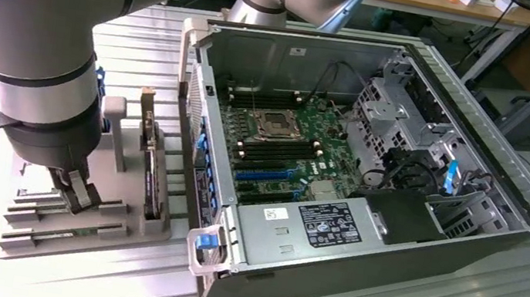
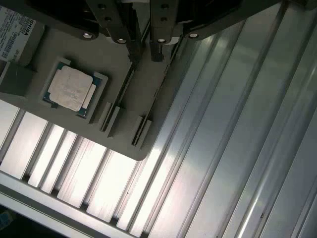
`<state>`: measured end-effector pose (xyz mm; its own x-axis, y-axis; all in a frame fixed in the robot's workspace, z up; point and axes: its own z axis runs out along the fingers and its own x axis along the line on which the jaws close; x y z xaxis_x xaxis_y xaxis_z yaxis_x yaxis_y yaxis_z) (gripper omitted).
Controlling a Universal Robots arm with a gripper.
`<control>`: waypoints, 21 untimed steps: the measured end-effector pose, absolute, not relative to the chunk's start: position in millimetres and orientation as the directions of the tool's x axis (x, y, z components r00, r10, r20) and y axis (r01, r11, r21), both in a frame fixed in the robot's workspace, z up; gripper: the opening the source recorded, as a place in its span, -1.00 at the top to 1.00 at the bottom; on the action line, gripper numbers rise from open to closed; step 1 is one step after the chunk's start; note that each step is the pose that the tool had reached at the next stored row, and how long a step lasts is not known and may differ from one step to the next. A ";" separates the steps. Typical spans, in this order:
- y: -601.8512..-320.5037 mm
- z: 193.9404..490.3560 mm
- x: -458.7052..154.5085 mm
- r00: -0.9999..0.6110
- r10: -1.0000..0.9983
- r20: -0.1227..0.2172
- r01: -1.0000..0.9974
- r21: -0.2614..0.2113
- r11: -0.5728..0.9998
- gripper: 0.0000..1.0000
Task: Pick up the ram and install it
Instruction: 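Pick up the ram and move it above insertion slot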
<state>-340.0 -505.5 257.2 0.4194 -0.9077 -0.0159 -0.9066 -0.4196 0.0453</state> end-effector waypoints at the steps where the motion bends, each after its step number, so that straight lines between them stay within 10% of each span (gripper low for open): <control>1: -505.4 257.1 -340.0 0.419 -0.908 -0.016 -0.907 0.045 -0.420 0.55; 21: -504.7 256.9 -340.0 0.262 -0.965 -0.012 -0.964 0.047 -0.262 0.79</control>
<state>-340.0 -504.7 256.9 0.2620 -0.9650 -0.0117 -0.9639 -0.2623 0.0469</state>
